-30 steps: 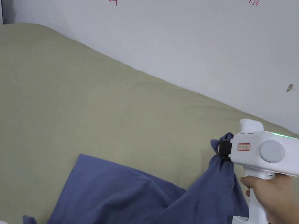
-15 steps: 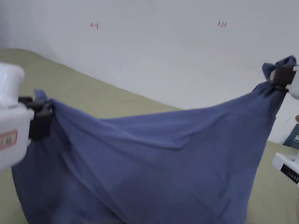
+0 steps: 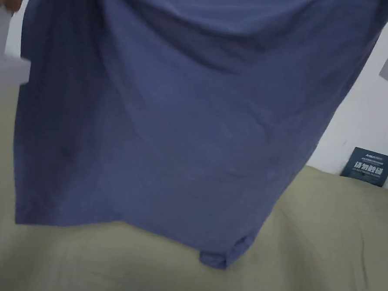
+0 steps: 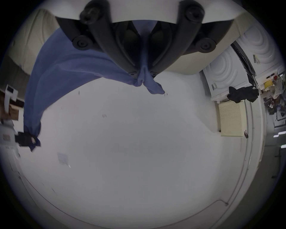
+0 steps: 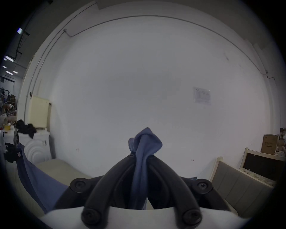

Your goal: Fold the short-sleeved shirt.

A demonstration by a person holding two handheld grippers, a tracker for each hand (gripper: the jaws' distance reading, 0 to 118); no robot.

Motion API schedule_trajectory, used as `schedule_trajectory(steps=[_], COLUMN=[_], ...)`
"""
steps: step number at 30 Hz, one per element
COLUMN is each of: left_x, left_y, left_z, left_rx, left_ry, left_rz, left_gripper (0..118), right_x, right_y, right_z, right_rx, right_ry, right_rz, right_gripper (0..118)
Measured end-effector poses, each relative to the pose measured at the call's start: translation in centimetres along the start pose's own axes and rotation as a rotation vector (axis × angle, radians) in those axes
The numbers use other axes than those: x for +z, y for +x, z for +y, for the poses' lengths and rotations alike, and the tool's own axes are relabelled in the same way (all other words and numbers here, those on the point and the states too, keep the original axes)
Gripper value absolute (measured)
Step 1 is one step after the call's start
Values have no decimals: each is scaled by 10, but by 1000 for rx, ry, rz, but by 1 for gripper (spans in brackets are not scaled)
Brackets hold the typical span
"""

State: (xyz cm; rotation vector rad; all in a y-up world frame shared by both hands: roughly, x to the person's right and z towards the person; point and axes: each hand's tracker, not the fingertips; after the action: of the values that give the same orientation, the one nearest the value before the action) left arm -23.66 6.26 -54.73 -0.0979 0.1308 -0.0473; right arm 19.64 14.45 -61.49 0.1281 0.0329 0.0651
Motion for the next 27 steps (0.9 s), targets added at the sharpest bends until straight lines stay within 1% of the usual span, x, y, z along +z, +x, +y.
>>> schedule_trajectory(steps=[1, 2, 3, 4, 7, 8, 11, 13, 14, 16, 18, 20, 21, 22, 24, 25, 26, 27], left_x=[-7, -14, -20, -24, -33, -34, -28, -20, -15, -3, 11, 28, 36, 47, 68, 55, 55, 56], left_y=[0, 0, 0, -1, 2, 3, 8, 7, 5, 0, -7, -14, -17, -21, -27, -22, -21, -21], left_z=[10, 20, 30, 38, 52, 54, 50, 40, 33, 15, -8, -38, -51, -67, -95, -79, -80, -81], left_rx=[-6, 10, 3, 13, 22, 8, -103, -104, -106, -90, -82, -93, -93, -92, -102, -104, -111, -125], left_ry=[14, 34, 41, 67, 73, 78, 102, 100, 96, 79, 33, -23, -36, -62, -115, -131, -147, -167], left_rz=[27, 57, 52, 58, 70, 74, 108, 98, 93, 76, 52, 36, 22, 10, -22, -31, -46, -57], left_gripper=[7, 7, 7, 7, 7, 7, 7, 7, 7, 7, 7, 7, 7, 7, 7, 7, 7, 7], right_x=[-4, -8, -16, -19, -25, -26, -23, -15, -7, 10, 27, 55, 65, 79, 106, 119, 131, 142], right_y=[2, 4, 8, 8, 14, 15, 16, 15, 13, 8, 5, 0, 0, 0, -3, -3, -3, -1], right_z=[6, 12, 16, 21, 24, 22, 7, -6, -13, -28, -46, -68, -77, -90, -111, -122, -131, -139], right_rx=[-19, -33, -25, -11, -23, -32, -78, -118, -128, -121, -119, -137, -139, -139, -91, -82, -77, -103], right_ry=[15, 26, 28, 37, 52, 51, 43, 22, 15, -11, -60, -116, -140, -134, -185, -195, -227, -248], right_rz=[-18, -14, -15, -57, -51, -48, -21, 24, 53, 63, 92, 100, 123, 129, 150, 151, 154, 150], right_gripper=[8, 8, 8, 8, 8, 8, 8, 8, 8, 8, 8, 8, 8, 8, 8, 8, 8, 8])
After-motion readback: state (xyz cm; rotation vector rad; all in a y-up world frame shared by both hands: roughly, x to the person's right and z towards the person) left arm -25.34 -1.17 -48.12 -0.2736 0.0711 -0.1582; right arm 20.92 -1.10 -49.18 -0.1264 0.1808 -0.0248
